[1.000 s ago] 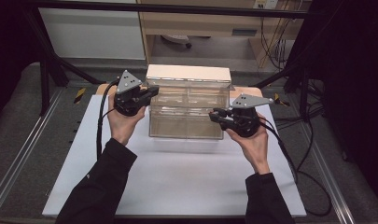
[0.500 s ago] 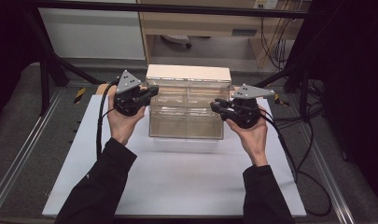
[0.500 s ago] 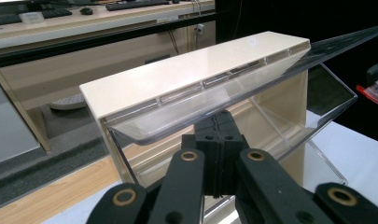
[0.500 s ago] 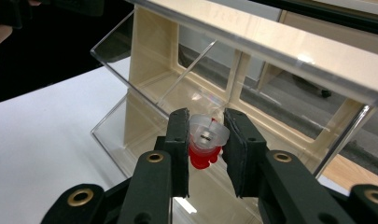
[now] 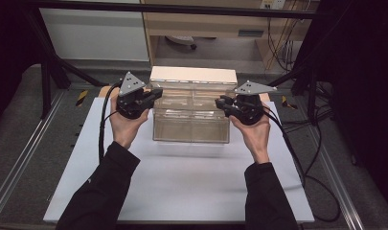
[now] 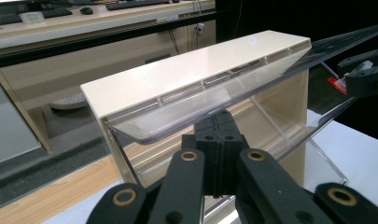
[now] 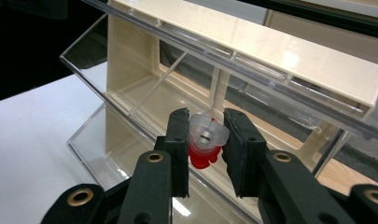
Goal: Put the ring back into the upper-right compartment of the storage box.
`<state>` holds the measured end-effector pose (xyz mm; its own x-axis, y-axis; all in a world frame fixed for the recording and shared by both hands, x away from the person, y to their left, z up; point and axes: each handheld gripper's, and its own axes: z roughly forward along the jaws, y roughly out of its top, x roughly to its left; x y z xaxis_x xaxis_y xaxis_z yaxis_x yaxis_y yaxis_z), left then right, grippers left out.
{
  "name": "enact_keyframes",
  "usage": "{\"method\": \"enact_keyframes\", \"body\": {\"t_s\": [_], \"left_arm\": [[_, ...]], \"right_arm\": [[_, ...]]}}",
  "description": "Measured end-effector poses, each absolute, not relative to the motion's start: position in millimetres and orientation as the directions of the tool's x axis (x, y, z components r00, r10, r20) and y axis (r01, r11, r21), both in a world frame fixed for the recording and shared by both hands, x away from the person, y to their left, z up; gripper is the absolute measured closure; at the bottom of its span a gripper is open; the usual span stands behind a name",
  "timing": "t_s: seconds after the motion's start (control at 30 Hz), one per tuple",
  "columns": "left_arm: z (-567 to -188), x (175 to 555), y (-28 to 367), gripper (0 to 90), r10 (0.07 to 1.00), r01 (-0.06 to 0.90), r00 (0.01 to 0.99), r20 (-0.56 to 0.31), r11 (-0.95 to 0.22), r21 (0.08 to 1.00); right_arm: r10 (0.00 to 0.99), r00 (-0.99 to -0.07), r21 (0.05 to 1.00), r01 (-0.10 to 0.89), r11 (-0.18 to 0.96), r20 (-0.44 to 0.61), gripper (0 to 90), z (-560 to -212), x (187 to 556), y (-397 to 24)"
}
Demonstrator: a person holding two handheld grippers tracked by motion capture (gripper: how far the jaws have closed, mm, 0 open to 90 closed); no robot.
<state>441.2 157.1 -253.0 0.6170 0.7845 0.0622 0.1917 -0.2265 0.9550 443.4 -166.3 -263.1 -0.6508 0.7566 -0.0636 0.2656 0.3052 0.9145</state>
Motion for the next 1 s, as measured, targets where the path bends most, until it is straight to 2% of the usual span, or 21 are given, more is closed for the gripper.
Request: {"method": "enact_keyframes", "body": {"t_s": [1.0], "left_arm": [[-254, 441, 158, 90.0, 0.782, 0.188, 0.619, 0.067, -0.231, 0.955]], "right_arm": [[0.791, -0.608, 0.898, 0.313, 0.310, -0.061, 71.9, -293, 472, -167]]}}
